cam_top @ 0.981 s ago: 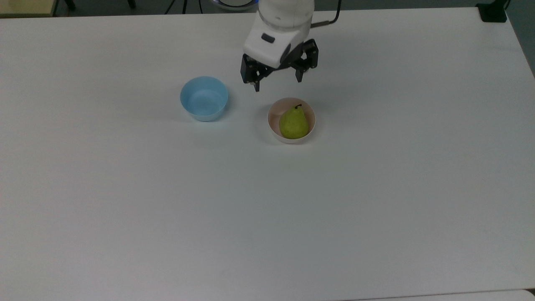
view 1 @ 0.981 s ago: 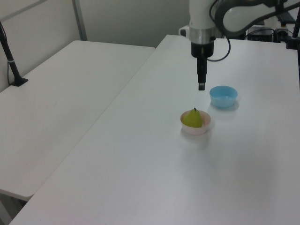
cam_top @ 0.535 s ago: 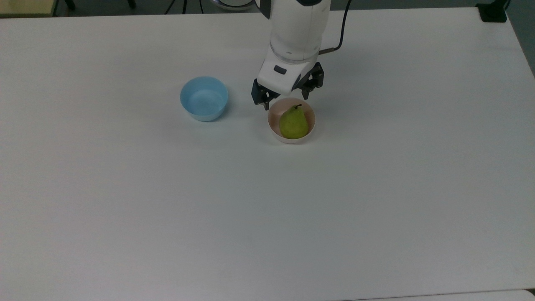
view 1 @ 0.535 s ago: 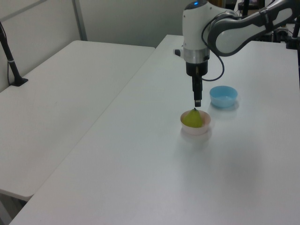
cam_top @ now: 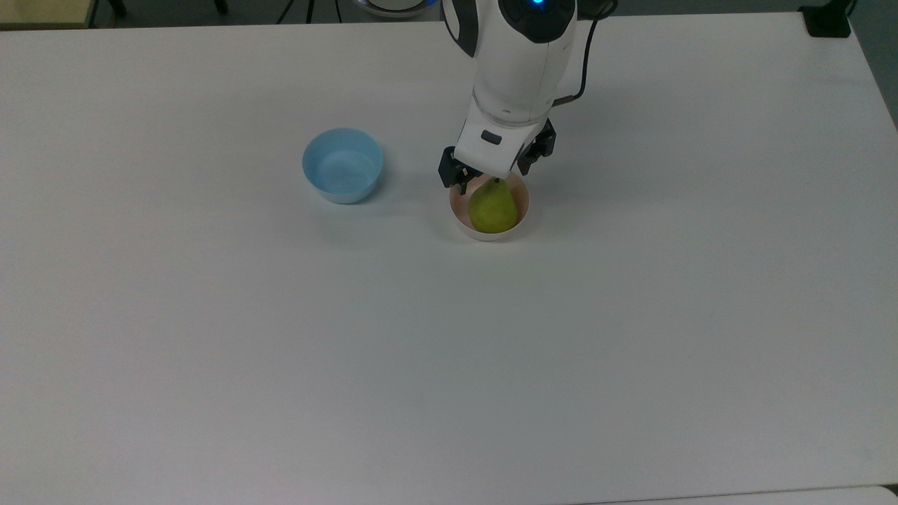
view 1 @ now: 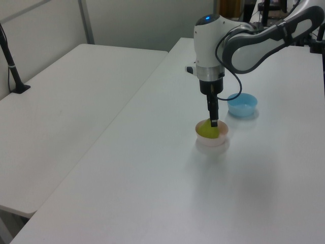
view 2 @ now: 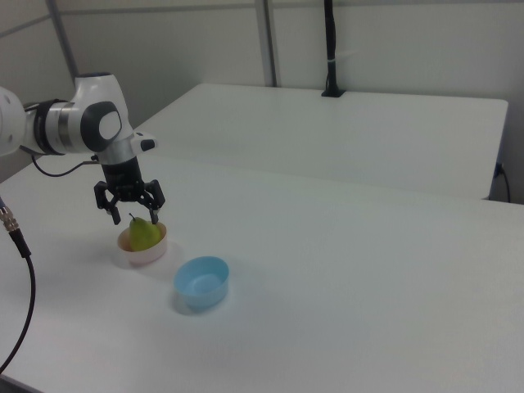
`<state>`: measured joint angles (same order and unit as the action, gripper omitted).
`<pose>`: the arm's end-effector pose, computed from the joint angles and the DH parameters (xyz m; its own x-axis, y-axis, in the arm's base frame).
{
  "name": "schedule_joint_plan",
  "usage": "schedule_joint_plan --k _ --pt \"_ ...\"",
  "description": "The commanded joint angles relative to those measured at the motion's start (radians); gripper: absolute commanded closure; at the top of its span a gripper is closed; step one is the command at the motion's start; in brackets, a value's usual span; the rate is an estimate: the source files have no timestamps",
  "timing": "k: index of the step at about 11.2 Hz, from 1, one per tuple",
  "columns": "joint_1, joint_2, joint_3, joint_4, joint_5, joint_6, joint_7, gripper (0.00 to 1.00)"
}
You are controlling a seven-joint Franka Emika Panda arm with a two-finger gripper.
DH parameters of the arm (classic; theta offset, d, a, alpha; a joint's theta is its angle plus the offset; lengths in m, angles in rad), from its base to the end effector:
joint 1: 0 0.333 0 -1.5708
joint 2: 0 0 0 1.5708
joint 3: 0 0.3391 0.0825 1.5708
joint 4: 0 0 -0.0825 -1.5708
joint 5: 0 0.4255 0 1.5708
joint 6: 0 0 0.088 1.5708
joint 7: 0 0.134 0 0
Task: Pick up a pear from the bowl
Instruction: 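Lower the gripper around the pear and close on it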
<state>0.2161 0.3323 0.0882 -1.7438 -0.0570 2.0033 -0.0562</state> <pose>0.6503 0.1951 0.3536 0.9255 0.3717 -0.0725 0.3737 -0.9274 0.0171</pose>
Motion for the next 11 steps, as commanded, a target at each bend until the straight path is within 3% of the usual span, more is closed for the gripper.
schedule_joint_plan --k 1,5,11 --pt "0.011 -0.001 -0.005 -0.043 -0.026 0.075 -0.004 0.04" --pt "0.011 0.016 -0.005 -0.043 -0.047 0.077 -0.002 0.18" --pt "0.016 0.04 -0.005 -0.043 -0.083 0.107 0.047 0.17"
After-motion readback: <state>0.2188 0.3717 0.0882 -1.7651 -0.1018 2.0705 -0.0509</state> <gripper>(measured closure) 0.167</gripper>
